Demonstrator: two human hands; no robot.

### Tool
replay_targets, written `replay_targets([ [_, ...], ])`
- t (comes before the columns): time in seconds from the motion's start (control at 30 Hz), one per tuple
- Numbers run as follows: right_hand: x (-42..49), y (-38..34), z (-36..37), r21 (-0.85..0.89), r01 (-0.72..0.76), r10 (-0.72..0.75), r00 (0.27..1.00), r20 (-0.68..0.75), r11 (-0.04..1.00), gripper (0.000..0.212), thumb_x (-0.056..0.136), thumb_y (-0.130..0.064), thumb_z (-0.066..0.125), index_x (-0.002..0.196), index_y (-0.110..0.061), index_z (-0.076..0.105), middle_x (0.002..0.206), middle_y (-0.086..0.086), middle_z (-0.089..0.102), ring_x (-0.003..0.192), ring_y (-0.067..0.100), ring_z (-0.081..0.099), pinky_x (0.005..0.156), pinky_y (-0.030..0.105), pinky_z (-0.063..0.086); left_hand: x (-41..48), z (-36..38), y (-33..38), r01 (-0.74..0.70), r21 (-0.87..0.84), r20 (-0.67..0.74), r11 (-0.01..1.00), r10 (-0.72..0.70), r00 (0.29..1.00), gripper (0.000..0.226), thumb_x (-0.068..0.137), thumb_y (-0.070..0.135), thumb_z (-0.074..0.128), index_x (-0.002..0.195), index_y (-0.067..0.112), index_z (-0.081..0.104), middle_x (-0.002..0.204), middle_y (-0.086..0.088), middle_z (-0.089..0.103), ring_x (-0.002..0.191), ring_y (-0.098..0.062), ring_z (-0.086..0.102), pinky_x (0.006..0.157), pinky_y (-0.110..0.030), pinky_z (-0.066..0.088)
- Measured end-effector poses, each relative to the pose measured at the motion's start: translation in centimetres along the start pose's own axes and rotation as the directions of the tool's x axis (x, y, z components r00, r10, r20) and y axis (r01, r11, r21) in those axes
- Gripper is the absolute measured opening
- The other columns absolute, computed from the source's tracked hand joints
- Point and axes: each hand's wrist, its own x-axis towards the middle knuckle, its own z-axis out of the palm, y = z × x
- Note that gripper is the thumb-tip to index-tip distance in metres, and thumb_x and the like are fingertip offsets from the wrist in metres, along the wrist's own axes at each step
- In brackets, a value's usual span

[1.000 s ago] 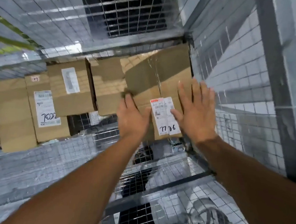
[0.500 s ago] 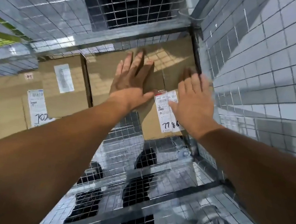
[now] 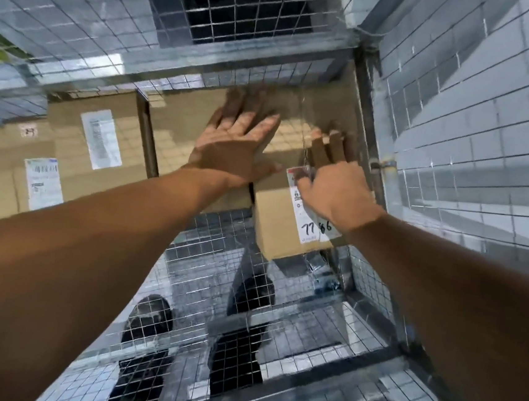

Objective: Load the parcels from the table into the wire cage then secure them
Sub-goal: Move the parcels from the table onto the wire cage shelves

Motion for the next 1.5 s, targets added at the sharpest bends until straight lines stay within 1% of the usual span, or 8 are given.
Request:
replay_targets([
  [0.27, -1.3, -0.1, -1.3, 0.151, -0.038, 0.038, 0.999, 0.003, 0.988, 0.063, 0.100, -0.064, 0.042, 0.111, -0.009, 0.072, 0.092, 0.016, 0.055, 0.092, 0.031, 0.049, 0.097, 0.041, 0.046, -1.7, -3.0, 1.2, 0.047, -0.034, 0.058, 0.998, -0.045, 0.997, 0.096, 0.090, 0.073, 0.056, 0.163, 0.040, 0.005, 0.174, -0.003, -0.001, 0.160, -0.028, -0.002, 0.128, -0.045, -0.003],
  [0.33, -3.6, -0.4, -2.0, 0.238, 0.002, -0.001, 1.000, -0.006, 0.971, 0.073, 0.097, -0.069, 0.045, 0.135, -0.008, 0.058, 0.124, 0.023, 0.057, 0.120, 0.038, 0.050, 0.109, 0.046, 0.041, -4.3, -4.8, 1.9, 0.071, 0.005, 0.102, 0.997, -0.071, 0.992, 0.102, 0.088, 0.069, 0.063, 0.164, 0.039, 0.002, 0.174, -0.002, 0.001, 0.160, -0.030, -0.001, 0.128, -0.047, 0.006],
  [0.47, -11.5, -1.3, -3.5, 0.573, 0.008, -0.015, 1.000, 0.007, 0.820, 0.088, 0.095, -0.063, 0.056, 0.164, -0.025, 0.018, 0.171, 0.010, 0.016, 0.158, 0.033, 0.010, 0.126, 0.049, 0.020, -12.0, -9.0, 2.3, 0.082, 0.076, 0.196, 0.994, -0.096, 0.976, 0.100, 0.093, 0.072, 0.054, 0.164, 0.036, -0.007, 0.174, -0.001, -0.008, 0.160, -0.030, -0.006, 0.128, -0.048, 0.002],
  [0.9, -47.0, -1.0, -10.0, 0.854, -0.140, 0.301, 0.954, -0.021, 0.502, 0.078, 0.096, -0.058, 0.061, 0.158, -0.017, 0.038, 0.163, 0.007, 0.038, 0.151, 0.023, 0.032, 0.122, 0.034, 0.025, -35.5, -23.8, 10.8, -0.264, -0.148, 0.091, 0.953, 0.279, 0.956, 0.076, 0.095, 0.073, 0.043, 0.157, 0.029, 0.042, 0.162, -0.010, 0.041, 0.151, -0.037, 0.029, 0.124, -0.052, 0.020],
  [1.03, -58.6, -0.4, -9.7, 0.904, -0.258, 0.588, 0.809, 0.009, 0.341, 0.076, 0.096, -0.059, 0.060, 0.158, -0.021, 0.038, 0.165, 0.005, 0.035, 0.154, 0.023, 0.027, 0.125, 0.033, 0.017, -42.1, -27.8, 16.4, -0.412, -0.185, 0.094, 0.892, 0.433, 0.896, 0.092, 0.082, 0.083, 0.027, 0.158, 0.033, 0.039, 0.166, -0.005, 0.035, 0.156, -0.032, 0.023, 0.126, -0.052, 0.016],
  [1.2, -73.5, -1.2, -8.0, 0.951, -0.297, 0.792, 0.599, 0.117, 0.084, 0.068, 0.098, -0.050, 0.063, 0.151, -0.010, 0.048, 0.151, 0.012, 0.052, 0.141, 0.027, 0.046, 0.118, 0.042, 0.035, -51.1, -29.2, 26.5, -0.593, -0.215, 0.130, 0.776, 0.624, 0.770, 0.087, 0.082, 0.075, 0.038, 0.156, 0.029, 0.043, 0.164, -0.008, 0.038, 0.154, -0.033, 0.028, 0.126, -0.049, 0.018],
  [1.33, -85.1, -1.5, -3.2, 0.944, -0.318, 0.909, 0.360, 0.210, -0.093, 0.061, 0.098, -0.039, 0.067, 0.146, -0.005, 0.052, 0.148, 0.018, 0.055, 0.140, 0.034, 0.047, 0.119, 0.041, 0.033, -59.6, -27.5, 35.4, -0.765, -0.248, 0.186, 0.595, 0.804, 0.565, 0.089, 0.080, 0.077, 0.037, 0.155, 0.029, 0.046, 0.163, -0.007, 0.040, 0.152, -0.036, 0.030, 0.125, -0.048, 0.022],
  [1.5, -97.6, -4.4, 4.2, 0.899, -0.252, 0.927, 0.019, 0.375, -0.358, 0.076, 0.098, -0.059, 0.056, 0.161, -0.022, 0.034, 0.169, 0.003, 0.027, 0.157, 0.020, 0.017, 0.126, 0.034, 0.014, -70.9, -22.7, 44.4, -0.911, -0.223, 0.294, 0.347, 0.915, 0.276, 0.082, 0.088, 0.075, 0.047, 0.156, 0.030, 0.042, 0.162, -0.005, 0.042, 0.153, -0.030, 0.029, 0.125, -0.047, 0.021],
])
